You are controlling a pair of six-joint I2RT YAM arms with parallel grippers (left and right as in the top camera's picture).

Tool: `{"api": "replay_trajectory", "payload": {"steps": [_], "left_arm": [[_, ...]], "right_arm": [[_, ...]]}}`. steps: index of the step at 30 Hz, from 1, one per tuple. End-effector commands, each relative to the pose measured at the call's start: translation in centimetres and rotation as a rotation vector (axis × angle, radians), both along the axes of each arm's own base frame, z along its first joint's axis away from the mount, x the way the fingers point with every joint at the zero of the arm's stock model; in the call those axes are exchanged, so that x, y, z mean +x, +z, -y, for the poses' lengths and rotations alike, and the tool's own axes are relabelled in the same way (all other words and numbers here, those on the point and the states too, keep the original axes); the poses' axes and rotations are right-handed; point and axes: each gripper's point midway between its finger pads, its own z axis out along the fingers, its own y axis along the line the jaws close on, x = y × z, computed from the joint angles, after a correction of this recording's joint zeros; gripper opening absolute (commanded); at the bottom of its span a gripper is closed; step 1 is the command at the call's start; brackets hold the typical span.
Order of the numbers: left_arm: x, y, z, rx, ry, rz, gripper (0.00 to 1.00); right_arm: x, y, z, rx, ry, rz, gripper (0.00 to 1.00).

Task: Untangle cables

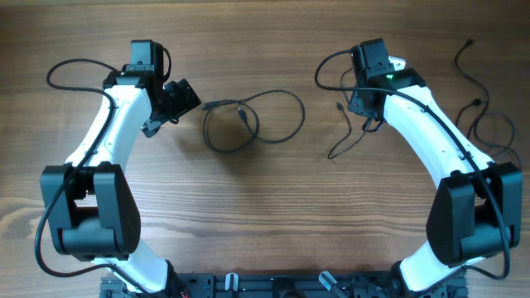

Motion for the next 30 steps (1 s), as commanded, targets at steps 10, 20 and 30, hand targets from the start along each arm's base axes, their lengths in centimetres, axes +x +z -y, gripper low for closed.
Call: {"api": "replay_trajectory", "payload": {"steps": [10, 20, 30], "left_arm": [[0.0, -0.4, -0.3, 0.013, 0.019, -0.008, 1.0], [0.0, -0.4, -0.3, 0.013, 0.019, -0.008, 1.0], [0.0, -0.4, -0.3, 0.013, 0.019, -0.008, 1.0]], "right_arm": [[2.9, 0.2, -0.3, -0.104, 0.229, 0.045, 0.96], [1.1, -0.7, -9.1, 0.143, 0.977, -0.009, 0.7], [0.2, -2.5, -10.5, 0.118, 1.278, -0.036, 0.41]]}}
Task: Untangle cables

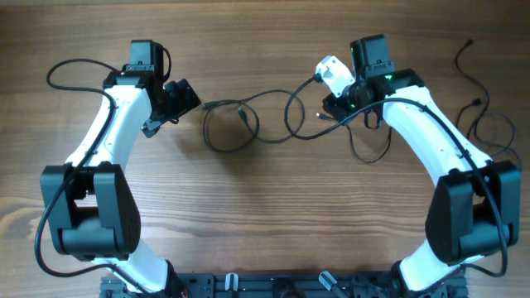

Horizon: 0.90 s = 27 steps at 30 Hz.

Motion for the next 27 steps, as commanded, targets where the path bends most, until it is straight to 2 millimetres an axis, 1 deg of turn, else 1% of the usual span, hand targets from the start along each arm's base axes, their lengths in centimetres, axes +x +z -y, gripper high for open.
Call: {"api": "replay_trajectory", "payload": {"steps": [1, 5, 7, 10, 13, 17, 27], "left_arm": [[0.0, -0.4, -0.3, 0.013, 0.019, -0.008, 1.0], [0.0, -0.4, -0.3, 0.013, 0.019, -0.008, 1.0], [0.0, -0.4, -0.3, 0.013, 0.019, -0.008, 1.0], [0.0, -0.4, -0.3, 0.013, 0.019, -0.008, 1.0], [0.0, -0.4, -0.3, 0.013, 0.019, -0.008, 1.0], [0.0, -0.4, -0.3, 0.013, 0.019, -0.008, 1.0], [0.0, -0.4, -0.3, 0.013, 0.019, -0.008, 1.0]], "right_arm": [[-0.5, -2.9, -0.7, 0.0, 0.085, -0.057, 0.43], [-0.3, -5.3, -0.5, -0.018, 0.082, -0.092, 0.45], [0.0, -6.6, -0.3, -0.036, 0.076, -0.1, 0.48], [-0.1, -7.6, -0.3, -0.04, 0.075, -0.123, 0.5], [-0.1, -8.0, 0.2, -0.069, 0.066, -0.126, 0.5], [0.1, -8.3, 1.7, -0.152, 0.039, -0.116, 0.5], [0.3, -8.2, 1.6, -0.157, 0.061, -0.104, 0.49]]}}
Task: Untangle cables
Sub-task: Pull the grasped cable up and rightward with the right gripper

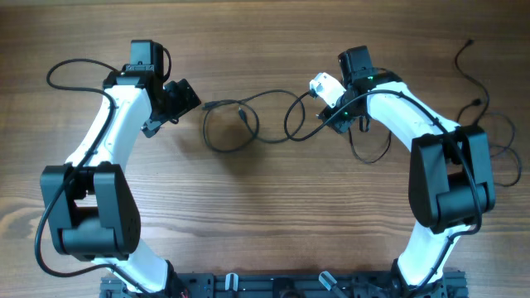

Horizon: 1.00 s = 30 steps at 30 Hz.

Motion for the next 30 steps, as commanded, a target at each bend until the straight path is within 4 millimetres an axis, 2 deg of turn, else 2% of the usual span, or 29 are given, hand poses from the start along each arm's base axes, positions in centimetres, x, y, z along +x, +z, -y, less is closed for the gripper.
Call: {"api": "replay_trajectory", "payload": {"steps": [1, 7, 11, 13, 14, 15, 16, 17, 20, 23, 24, 26, 30], "left_arm": [[0.0, -0.4, -0.3, 0.013, 0.019, -0.008, 1.0], [0.0, -0.4, -0.3, 0.013, 0.019, -0.008, 1.0], [0.0, -0.4, -0.3, 0.013, 0.019, -0.008, 1.0], [0.0, -0.4, -0.3, 0.013, 0.019, -0.008, 1.0], [0.0, -0.4, -0.3, 0.013, 0.019, -0.008, 1.0], [0.0, -0.4, -0.3, 0.013, 0.019, -0.008, 1.0], [0.0, -0.4, -0.3, 0.013, 0.019, -0.008, 1.0], [0.0, -0.4, -0.3, 0.013, 0.019, -0.008, 1.0], [0.0, -0.4, -0.3, 0.013, 0.019, -0.008, 1.0], [0.0, -0.4, -0.3, 0.013, 0.019, -0.008, 1.0], [0.0, -0.4, -0.3, 0.013, 0.019, -0.008, 1.0], [0.0, -0.4, -0.3, 0.013, 0.019, -0.008, 1.0], [0.0, -0.4, -0.3, 0.013, 0.019, -0.008, 1.0]], "right_arm": [[-0.2, -0.8, 0.2, -0.022, 0.017, -0.011, 0.48], [-0.4, -1.5, 0.1, -0.015, 0.02, -0.029, 0.46], [-1.1, -4.0, 0.3, -0.03, 0.021, -0.087, 0.46], [-1.5, -5.4, 0.4, -0.037, 0.02, -0.118, 0.42], [-1.6, -5.8, 0.6, -0.048, 0.018, -0.126, 0.27], [-1.5, -5.9, 0.8, -0.061, 0.014, -0.123, 0.04], [-1.2, -5.6, 0.9, -0.069, 0.007, -0.107, 0.04], [-0.8, -5.3, 1.0, -0.076, -0.001, -0.092, 0.04], [1.1, -2.4, 0.6, -0.047, -0.042, -0.017, 0.04], [3.7, 2.0, 0.0, -0.003, -0.072, 0.113, 0.04], [4.8, 4.0, -0.3, 0.017, -0.075, 0.183, 0.04], [5.7, 6.0, -0.5, 0.04, -0.084, 0.25, 0.04], [7.3, 7.8, -0.8, 0.098, -0.163, 0.325, 0.04]]}}
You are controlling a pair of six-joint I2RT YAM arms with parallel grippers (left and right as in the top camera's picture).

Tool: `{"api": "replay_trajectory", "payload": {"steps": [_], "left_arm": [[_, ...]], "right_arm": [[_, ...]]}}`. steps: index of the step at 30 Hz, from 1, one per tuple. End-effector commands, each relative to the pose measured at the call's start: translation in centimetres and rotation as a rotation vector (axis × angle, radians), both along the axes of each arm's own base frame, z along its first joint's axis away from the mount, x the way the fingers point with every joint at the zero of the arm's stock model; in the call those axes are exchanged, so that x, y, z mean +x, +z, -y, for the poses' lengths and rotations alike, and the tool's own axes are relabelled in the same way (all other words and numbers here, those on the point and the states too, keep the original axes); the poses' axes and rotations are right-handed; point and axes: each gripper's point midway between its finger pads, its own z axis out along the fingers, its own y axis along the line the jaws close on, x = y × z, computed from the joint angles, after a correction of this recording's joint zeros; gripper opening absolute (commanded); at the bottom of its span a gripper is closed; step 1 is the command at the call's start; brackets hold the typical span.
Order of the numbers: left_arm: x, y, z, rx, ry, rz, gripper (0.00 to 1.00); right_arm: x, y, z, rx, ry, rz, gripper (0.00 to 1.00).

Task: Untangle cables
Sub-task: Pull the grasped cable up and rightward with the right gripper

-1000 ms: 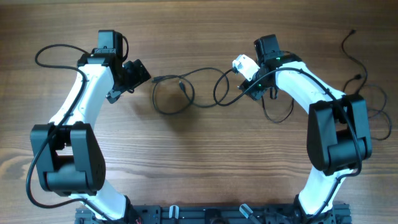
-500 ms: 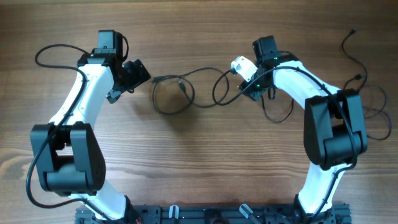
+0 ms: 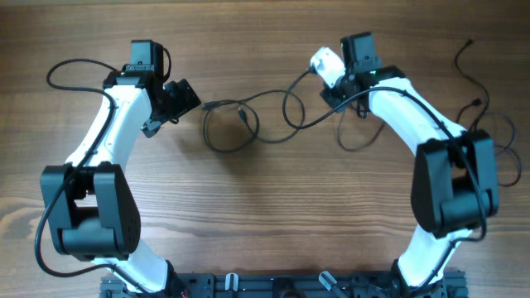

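Note:
A long black cable (image 3: 248,112) lies across the table's far middle. It makes a round loop (image 3: 225,132) on the left and a smaller loop (image 3: 291,108) near the centre, then trails to a slack bend (image 3: 358,141) under the right arm. My right gripper (image 3: 333,89) is at the cable's right part, apparently shut on it, with its white wrist piece turned up-left. My left gripper (image 3: 184,98) points at the cable's left end (image 3: 207,105), just short of it. Its jaws are too dark to read.
A second thin black cable (image 3: 474,103) lies at the far right, running from the back edge down beside the right arm's elbow. Both arm bases stand at the front edge. The arms' own black leads hang beside them.
The right gripper has moved slightly up and to the right with the cable. The strand near the centre loop now rises toward it. The left arm and left loop are unchanged.
At first the right gripper was over a separate-looking strand at the right, with one wide loop in the middle. Then it stood further left with its wrist turned, and the cable was reshaped into a smaller centre loop. It is now slightly farther back. The left arm stayed still.

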Motion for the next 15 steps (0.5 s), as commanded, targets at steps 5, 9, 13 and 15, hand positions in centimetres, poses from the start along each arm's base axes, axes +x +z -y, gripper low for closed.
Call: {"api": "replay_trajectory", "payload": {"steps": [5, 9, 13, 15], "left_arm": [[0.0, -0.4, -0.3, 0.013, 0.019, -0.008, 1.0], [0.0, -0.4, -0.3, 0.013, 0.019, -0.008, 1.0], [0.0, -0.4, -0.3, 0.013, 0.019, -0.008, 1.0], [0.0, -0.4, -0.3, 0.013, 0.019, -0.008, 1.0]], "right_arm": [[4.0, 4.6, 0.9, 0.142, -0.294, 0.163, 0.04], [5.9, 6.3, 3.5, 0.26, -0.648, 0.257, 0.04], [6.9, 7.0, 5.9, 0.473, -0.922, 0.258, 0.04], [6.9, 6.8, 7.7, 0.573, -1.079, 0.234, 0.04]]}}
